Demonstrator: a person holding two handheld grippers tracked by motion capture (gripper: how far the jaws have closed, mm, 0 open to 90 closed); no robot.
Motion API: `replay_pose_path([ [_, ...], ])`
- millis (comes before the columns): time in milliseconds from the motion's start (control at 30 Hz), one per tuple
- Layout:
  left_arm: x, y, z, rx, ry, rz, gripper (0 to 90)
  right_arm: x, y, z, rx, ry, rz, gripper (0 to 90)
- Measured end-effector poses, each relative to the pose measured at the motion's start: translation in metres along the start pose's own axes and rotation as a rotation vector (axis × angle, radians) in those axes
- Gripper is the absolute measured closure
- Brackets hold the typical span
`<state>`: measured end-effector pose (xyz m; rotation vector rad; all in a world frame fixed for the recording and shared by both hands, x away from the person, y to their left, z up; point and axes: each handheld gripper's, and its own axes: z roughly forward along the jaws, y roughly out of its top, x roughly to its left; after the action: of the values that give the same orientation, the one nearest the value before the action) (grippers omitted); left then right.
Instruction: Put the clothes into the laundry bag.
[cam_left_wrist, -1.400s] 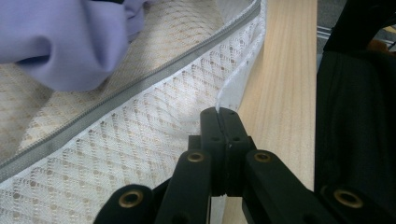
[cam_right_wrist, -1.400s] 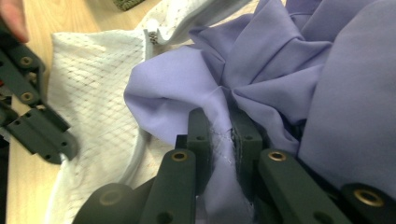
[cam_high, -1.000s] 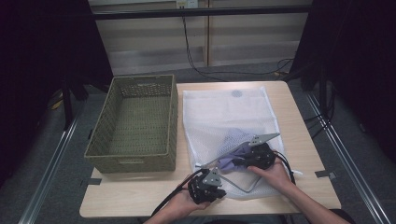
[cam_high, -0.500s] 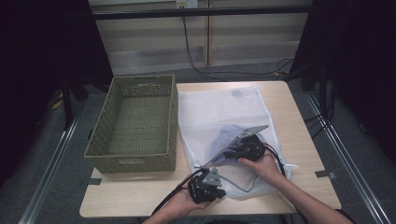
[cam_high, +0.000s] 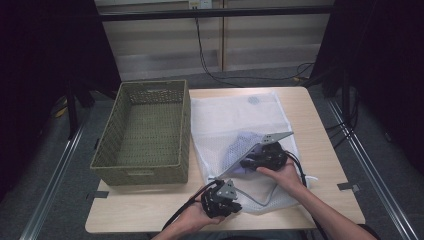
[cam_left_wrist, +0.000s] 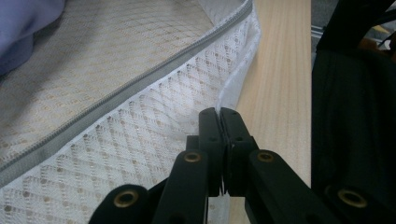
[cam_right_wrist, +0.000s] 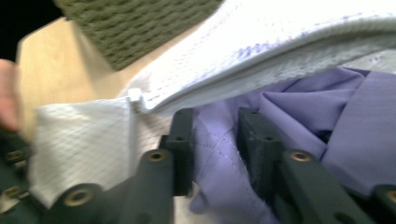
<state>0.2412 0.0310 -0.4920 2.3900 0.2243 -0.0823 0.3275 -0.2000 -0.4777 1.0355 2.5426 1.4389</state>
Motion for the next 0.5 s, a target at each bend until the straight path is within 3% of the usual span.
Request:
replay_pose_path([
  [33, 0.0, 0.002, -0.002, 0.011, 0.005, 0.012, 87.7, 0.001, 0.0, -0.003, 0.001, 0.004, -0.005, 64.1],
  [100, -0.001, 0.005, -0.001, -0.029, -0.009, 0.011, 86.4, 0.004, -0.001, -0.012, -0.022, 0.026, -0.011, 61.5],
  [167, -0.003, 0.01, -0.003, -0.027, -0.007, 0.017, 83.6, 0.007, -0.002, -0.02, -0.039, 0.028, -0.019, 58.7],
  [233, -0.005, 0.015, 0.0, -0.068, -0.02, 0.016, 81.2, 0.008, -0.002, -0.028, -0.052, 0.031, -0.021, 57.8],
  [333, -0.009, 0.027, 0.008, -0.053, -0.031, 0.057, 81.1, 0.007, -0.006, -0.036, -0.047, 0.041, -0.025, 57.0],
  [500, -0.012, 0.038, 0.025, -0.048, -0.035, 0.076, 71.9, 0.004, -0.017, -0.047, -0.038, 0.031, -0.02, 57.5],
])
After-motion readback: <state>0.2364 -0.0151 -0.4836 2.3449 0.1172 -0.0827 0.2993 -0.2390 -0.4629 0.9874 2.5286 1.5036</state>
